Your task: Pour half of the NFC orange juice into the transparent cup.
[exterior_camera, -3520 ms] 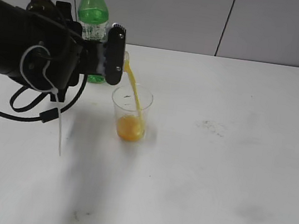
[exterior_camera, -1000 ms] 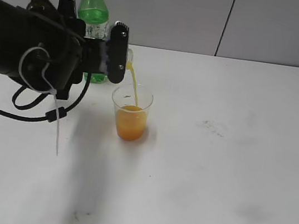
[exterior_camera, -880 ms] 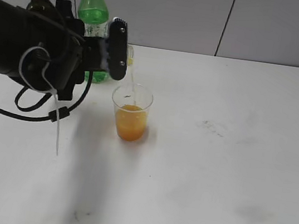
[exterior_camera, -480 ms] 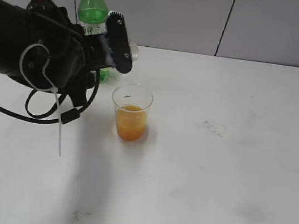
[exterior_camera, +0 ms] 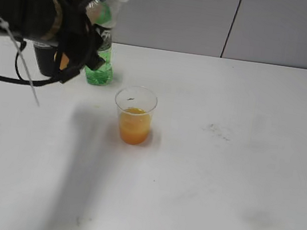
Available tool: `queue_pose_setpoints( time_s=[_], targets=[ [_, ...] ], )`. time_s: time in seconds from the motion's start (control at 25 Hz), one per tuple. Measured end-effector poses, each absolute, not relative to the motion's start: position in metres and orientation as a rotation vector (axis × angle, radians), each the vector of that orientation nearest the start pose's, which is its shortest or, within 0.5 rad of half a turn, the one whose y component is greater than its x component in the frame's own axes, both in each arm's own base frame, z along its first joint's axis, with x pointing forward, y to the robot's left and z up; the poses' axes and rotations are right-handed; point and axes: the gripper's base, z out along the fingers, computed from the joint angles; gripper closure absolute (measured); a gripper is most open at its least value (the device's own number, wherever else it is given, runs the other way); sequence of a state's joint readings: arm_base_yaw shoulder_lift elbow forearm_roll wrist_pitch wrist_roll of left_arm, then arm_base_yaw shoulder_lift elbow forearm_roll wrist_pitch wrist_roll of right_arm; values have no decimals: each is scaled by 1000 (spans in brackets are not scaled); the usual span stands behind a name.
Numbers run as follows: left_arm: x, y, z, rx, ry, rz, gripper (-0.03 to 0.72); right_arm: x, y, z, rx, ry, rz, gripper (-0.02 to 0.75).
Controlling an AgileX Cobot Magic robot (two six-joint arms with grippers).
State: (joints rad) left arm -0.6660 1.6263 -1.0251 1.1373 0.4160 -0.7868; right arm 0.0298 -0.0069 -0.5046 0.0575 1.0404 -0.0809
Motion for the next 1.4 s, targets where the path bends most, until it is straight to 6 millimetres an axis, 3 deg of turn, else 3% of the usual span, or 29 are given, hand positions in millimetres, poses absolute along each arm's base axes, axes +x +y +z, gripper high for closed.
queue_pose_setpoints(
  time_s=[0.16, 0.36, 0.68, 1.16, 1.4],
  targets=[
    [300, -173, 262, 767, 2014, 92, 216, -6, 4, 280, -114, 2008, 36, 148],
    [302, -161, 275, 686, 1902, -218, 216, -6, 4, 280, -114, 2008, 36, 148],
    [303, -168, 291, 693, 1624, -470, 216, -6, 4, 280, -114, 2008, 36, 148],
    [353, -197, 255, 686, 1642, -470, 216, -6, 4, 280, -114, 2008, 36, 148],
    [370, -218, 225, 726, 1681, -482, 216, -6, 4, 280, -114, 2008, 36, 148]
  ],
)
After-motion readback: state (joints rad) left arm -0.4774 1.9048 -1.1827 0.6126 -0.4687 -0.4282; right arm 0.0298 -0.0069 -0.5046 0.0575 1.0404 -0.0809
